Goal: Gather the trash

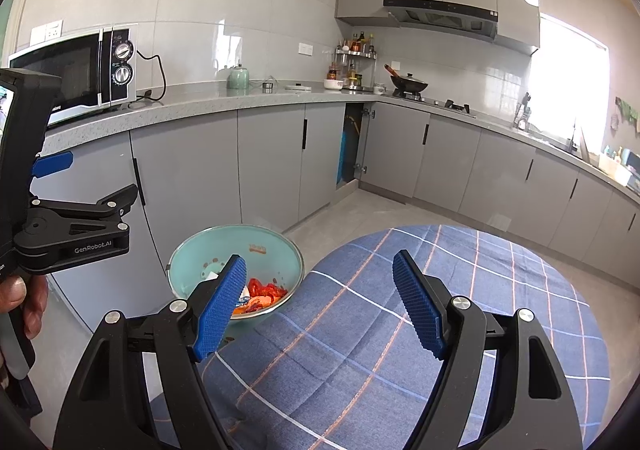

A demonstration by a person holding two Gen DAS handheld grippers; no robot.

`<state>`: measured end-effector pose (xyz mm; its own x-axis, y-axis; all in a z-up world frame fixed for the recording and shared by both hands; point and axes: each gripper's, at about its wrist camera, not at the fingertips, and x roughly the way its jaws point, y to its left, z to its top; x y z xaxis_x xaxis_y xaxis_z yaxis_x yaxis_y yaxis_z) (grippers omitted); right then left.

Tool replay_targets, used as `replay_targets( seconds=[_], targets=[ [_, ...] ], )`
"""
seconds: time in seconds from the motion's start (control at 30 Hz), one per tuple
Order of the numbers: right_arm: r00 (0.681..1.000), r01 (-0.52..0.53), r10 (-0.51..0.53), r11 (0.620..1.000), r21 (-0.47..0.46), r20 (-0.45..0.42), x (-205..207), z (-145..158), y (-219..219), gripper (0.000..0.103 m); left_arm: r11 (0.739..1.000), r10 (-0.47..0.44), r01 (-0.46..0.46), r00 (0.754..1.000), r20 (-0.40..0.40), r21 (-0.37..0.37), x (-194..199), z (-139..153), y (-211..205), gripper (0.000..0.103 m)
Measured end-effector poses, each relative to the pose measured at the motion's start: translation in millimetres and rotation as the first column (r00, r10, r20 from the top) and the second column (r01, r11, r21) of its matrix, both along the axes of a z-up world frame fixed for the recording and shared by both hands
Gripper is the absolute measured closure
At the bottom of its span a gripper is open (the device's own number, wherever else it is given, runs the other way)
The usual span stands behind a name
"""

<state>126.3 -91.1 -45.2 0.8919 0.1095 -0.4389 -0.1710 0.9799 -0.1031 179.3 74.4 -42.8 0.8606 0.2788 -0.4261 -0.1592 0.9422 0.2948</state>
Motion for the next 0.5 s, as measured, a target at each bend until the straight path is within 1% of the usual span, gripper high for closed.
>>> replay_targets(
  seconds=[0.13,0.3,0.4,0.5],
  targets=[
    [1.0,-0.001,0.001,1.0,-0.001,0.0,-0.3,0.3,0.4,0.027,1.0,0.008,-0.008,1.0,0.008,0.013,-1.0,-0.1,0.3,0.006],
    [1.0,0.0,0.0,1.0,0.0,-0.002,-0.7,0.5,-0.1,0.027,1.0,-0.009,0.009,1.0,0.007,0.007,-2.1,1.2,-1.1,0.006],
    [1.0,0.001,-0.001,1.0,0.0,-0.002,-1.0,0.4,-0.7,0.027,1.0,-0.017,0.017,1.0,0.006,-0.01,-2.1,2.2,0.4,0.006],
    [1.0,0.004,-0.004,1.0,0.001,-0.004,-1.0,0.8,-2.6,0.027,1.0,-0.022,0.022,1.0,0.006,-0.002,-2.0,1.9,-1.1,0.006]
  ],
)
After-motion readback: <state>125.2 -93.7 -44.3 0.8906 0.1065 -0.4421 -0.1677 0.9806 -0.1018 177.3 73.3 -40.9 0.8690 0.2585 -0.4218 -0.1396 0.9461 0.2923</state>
